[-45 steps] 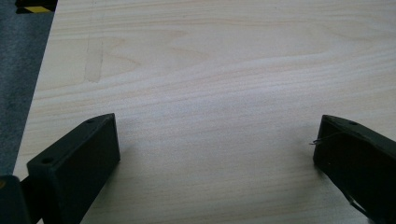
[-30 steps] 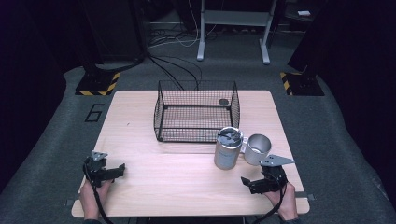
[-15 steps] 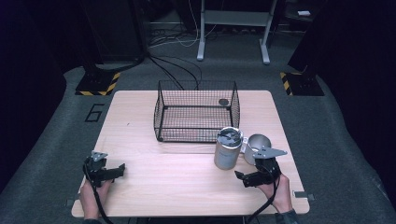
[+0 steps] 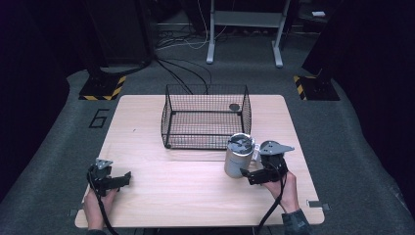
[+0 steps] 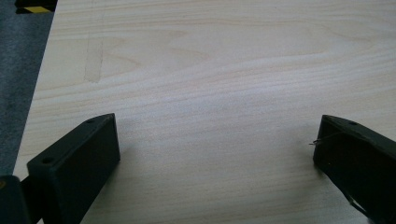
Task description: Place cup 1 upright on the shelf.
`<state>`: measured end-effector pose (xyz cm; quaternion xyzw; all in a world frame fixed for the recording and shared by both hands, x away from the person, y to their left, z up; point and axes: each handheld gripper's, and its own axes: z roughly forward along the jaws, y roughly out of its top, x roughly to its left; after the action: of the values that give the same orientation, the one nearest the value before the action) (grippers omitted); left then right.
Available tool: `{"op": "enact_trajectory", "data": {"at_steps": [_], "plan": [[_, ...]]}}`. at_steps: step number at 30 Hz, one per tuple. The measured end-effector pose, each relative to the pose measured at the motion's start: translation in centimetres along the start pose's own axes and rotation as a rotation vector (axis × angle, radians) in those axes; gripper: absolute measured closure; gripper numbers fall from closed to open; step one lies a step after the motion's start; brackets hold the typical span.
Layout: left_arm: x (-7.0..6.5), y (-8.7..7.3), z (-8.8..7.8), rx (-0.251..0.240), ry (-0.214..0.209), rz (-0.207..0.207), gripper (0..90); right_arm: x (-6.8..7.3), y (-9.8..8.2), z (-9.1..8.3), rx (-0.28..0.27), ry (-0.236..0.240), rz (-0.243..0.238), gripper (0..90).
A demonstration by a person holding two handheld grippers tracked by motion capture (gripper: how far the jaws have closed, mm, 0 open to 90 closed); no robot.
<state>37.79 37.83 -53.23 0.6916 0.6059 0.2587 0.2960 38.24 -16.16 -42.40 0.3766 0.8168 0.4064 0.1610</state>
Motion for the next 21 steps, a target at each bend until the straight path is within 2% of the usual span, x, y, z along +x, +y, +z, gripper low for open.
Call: {"op": "enact_trajectory", "data": {"at_steps": [13, 21], "plan": [[0.0, 0.0, 0.0, -0.001, 0.0, 0.0, 0.4, -0.2, 2.3, 1.3, -0.047, -0.002, 0.032, 0.0], [0.0, 0.0, 0.0, 0.0, 0.0, 0.001, 0.4, -0.2, 3.2, 2.1, -0.047, -0.009, 0.032, 1.1]]}}
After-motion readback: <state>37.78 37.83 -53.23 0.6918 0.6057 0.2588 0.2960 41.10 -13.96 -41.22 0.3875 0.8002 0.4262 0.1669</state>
